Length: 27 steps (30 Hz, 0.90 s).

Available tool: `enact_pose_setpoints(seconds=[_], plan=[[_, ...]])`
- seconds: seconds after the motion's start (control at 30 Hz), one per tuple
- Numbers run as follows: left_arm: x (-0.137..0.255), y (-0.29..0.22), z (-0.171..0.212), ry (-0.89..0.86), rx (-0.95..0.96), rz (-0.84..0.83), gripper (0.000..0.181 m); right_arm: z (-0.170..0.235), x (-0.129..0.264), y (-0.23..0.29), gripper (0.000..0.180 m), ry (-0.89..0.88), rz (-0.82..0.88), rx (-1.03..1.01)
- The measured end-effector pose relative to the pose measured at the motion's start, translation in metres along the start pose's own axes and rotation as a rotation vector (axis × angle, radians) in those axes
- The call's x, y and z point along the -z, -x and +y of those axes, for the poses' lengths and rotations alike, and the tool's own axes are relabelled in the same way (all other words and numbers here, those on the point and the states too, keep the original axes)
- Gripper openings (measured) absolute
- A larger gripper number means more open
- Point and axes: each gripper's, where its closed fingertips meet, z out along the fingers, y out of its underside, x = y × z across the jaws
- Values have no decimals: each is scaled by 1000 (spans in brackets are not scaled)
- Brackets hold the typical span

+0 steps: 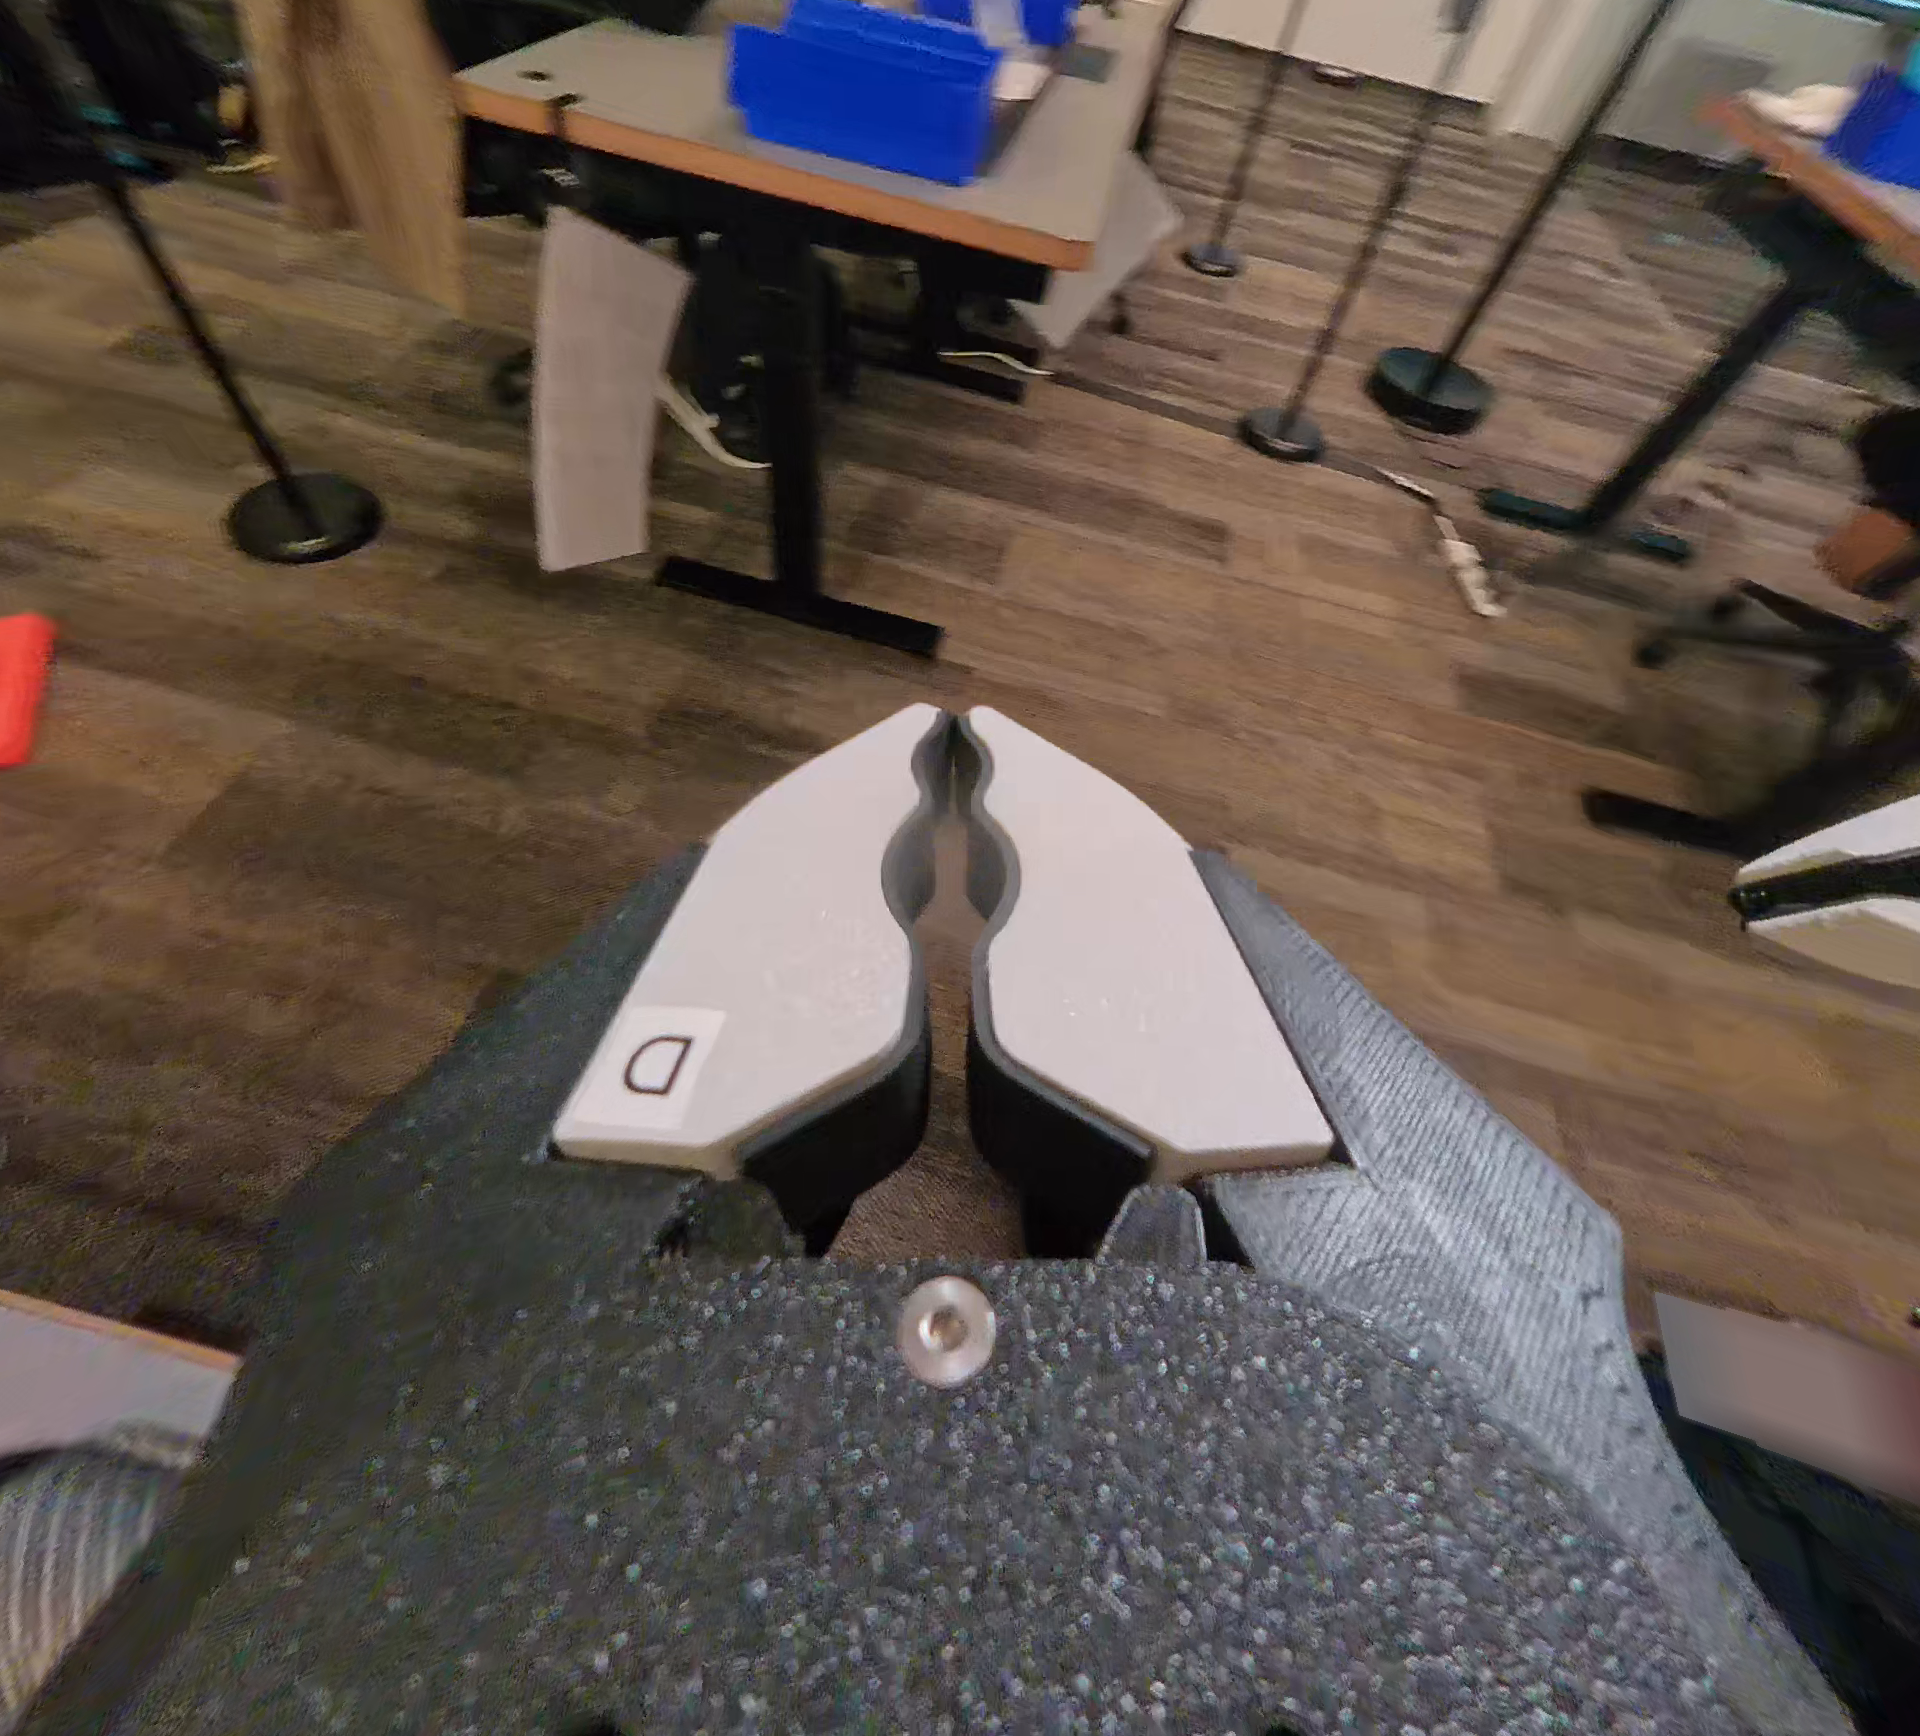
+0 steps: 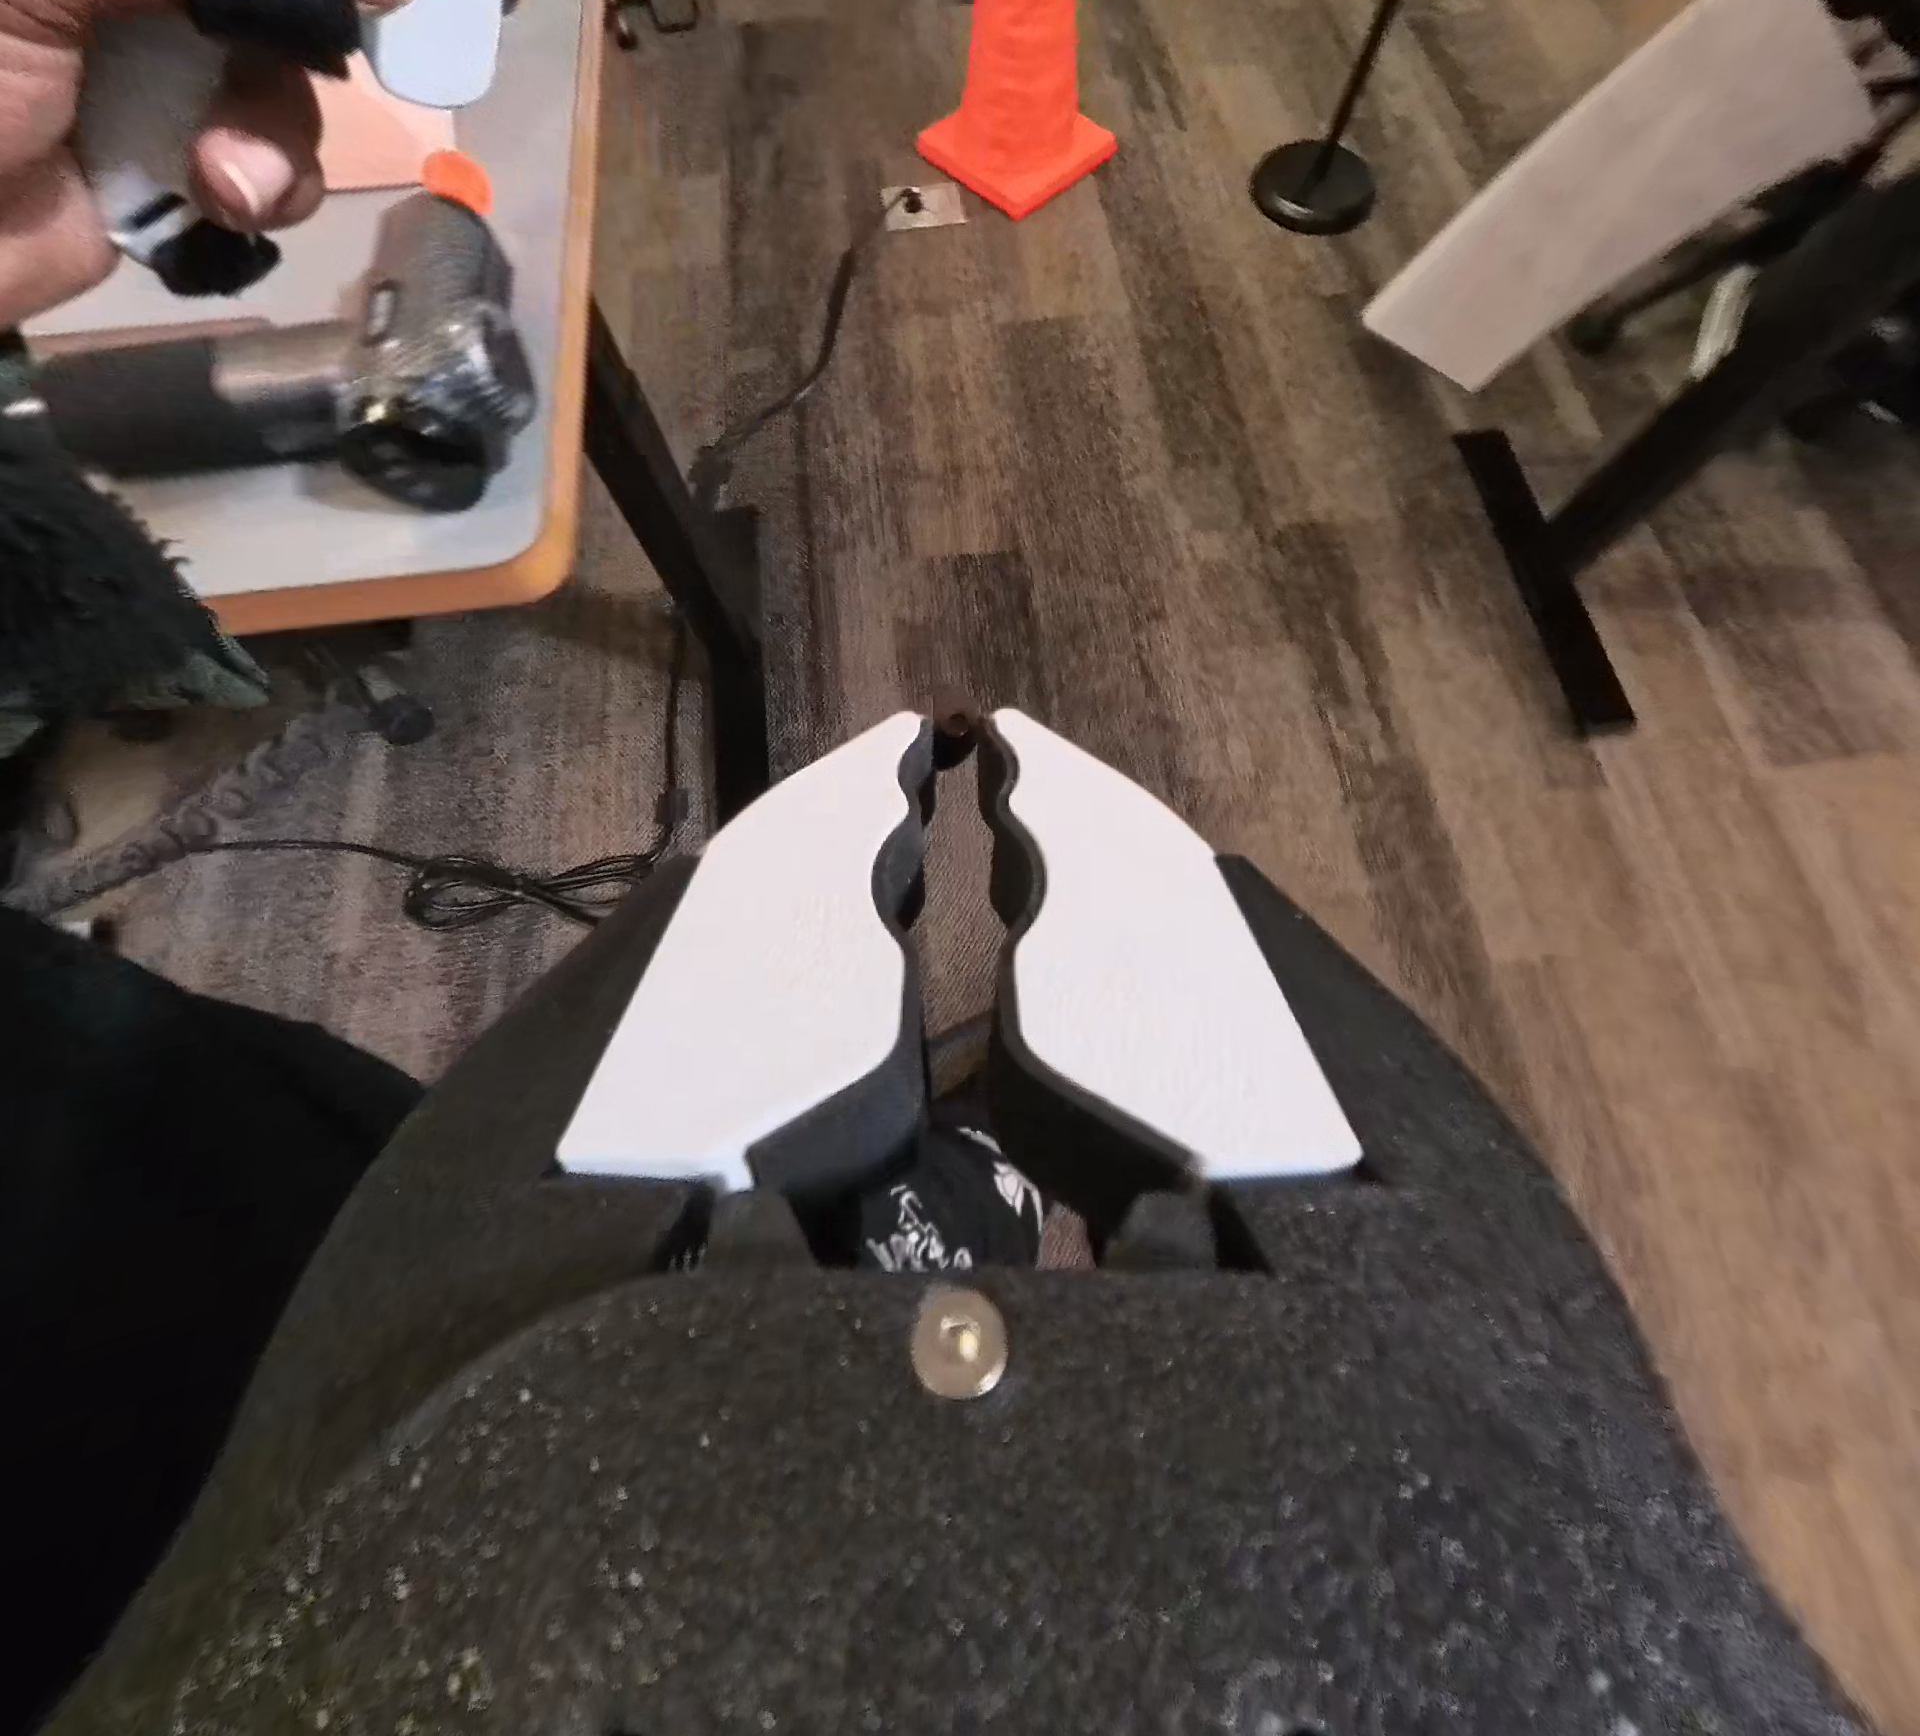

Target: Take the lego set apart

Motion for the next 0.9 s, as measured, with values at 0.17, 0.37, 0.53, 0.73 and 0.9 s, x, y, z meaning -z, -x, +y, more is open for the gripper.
enact_pose_setpoints(seconds=[0.17, 0.37, 0.53, 0.73, 0.9], plan=[[-80, 117, -17, 83, 144, -218, 0, -93, -144, -94, 7, 15, -234, 122], [-128, 255, -98, 21, 150, -433, 2, -246, -306, -144, 7, 21, -464, 358], [-178, 405, -98, -38, 234, -621, 3, -355, -463, -141, 7, -26, -593, 462], [-216, 636, -157, -171, 353, -655, 4, -499, -647, -100, 7, -63, -644, 531], [-168, 798, -245, -228, 244, -790, 6, -620, -766, -29, 7, -93, -780, 679]])
